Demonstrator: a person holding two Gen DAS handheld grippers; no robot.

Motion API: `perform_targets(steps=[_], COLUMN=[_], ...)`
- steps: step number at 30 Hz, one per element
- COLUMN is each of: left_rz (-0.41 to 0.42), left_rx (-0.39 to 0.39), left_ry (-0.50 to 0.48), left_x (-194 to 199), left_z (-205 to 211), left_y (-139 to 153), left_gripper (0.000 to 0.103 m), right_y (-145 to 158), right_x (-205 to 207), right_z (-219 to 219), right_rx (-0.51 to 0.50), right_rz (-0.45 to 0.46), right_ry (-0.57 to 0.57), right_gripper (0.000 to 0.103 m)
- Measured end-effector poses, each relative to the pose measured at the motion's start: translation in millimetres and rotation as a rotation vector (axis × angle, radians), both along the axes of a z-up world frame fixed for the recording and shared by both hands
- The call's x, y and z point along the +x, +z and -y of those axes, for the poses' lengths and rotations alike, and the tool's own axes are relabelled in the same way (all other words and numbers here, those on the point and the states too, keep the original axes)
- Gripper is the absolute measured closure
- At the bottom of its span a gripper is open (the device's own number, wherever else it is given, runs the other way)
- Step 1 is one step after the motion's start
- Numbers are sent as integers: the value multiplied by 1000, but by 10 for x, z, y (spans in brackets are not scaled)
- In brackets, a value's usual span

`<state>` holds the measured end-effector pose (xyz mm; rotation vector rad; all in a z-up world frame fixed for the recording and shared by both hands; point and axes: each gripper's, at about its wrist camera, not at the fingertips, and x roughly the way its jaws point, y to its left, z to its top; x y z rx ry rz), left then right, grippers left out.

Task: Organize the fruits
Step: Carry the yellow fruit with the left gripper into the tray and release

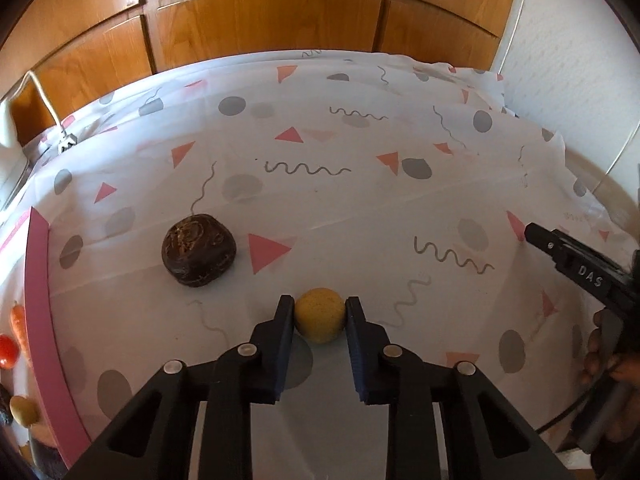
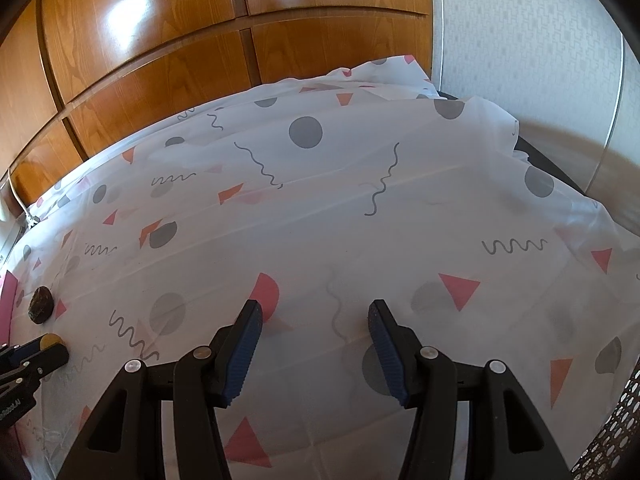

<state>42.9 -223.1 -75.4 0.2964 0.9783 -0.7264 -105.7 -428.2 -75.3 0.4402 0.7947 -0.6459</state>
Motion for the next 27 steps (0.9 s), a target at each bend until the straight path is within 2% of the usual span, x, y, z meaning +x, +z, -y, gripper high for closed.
perform_targets(steps=[7,14,21,27], left_rz=[18,44,94,88], left_rx=[-48,-123,-148,-149], left_ry=[54,163,371,570], left_x=[-26,-1,38,67], left_z=[-344,-894,-1758,-2501], left_y=[217,525,721,661], left_gripper=[78,78,78,78], right_y=[-5,-2,7,38], right_x=[6,12,51,149], right_z=[-4,0,-12,-156], right_rx=[0,-1,-14,-33], right_rz=[-2,-8,-19,-24], right_ry=[-1,-3,3,55], right_gripper=[47,47,47,47])
